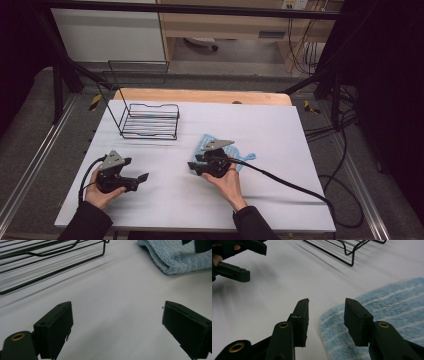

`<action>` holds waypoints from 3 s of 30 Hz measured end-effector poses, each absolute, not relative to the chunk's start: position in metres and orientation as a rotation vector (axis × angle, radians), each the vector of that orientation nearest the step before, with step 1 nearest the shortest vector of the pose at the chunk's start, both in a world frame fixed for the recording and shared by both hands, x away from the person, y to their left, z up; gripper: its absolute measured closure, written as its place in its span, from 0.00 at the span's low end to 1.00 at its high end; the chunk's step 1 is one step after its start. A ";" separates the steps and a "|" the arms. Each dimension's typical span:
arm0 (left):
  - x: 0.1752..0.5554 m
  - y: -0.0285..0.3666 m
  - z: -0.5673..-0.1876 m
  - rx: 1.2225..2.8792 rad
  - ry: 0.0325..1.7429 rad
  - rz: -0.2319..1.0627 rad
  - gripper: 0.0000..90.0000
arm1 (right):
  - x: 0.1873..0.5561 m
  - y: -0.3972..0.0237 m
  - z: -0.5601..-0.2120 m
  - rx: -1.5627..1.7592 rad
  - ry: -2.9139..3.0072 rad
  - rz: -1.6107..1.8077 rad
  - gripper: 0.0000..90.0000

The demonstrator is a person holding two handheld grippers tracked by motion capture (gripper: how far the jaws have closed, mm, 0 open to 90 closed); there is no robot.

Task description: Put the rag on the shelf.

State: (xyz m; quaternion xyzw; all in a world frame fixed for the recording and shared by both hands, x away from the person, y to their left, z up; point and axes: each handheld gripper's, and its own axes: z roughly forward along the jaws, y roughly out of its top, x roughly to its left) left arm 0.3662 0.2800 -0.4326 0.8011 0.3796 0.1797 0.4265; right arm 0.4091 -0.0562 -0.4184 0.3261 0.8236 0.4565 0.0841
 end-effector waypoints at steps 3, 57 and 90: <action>0.366 0.280 -0.432 2.002 0.949 0.448 0.11 | 0.405 -0.067 -0.406 0.939 2.458 1.335 0.55; 0.367 0.280 -0.432 2.003 0.950 0.454 0.11 | 0.352 -0.066 -0.434 0.936 2.662 1.289 1.00; 0.366 0.288 -0.428 1.968 0.999 0.466 0.11 | 0.357 0.009 -0.439 0.908 2.699 1.343 0.83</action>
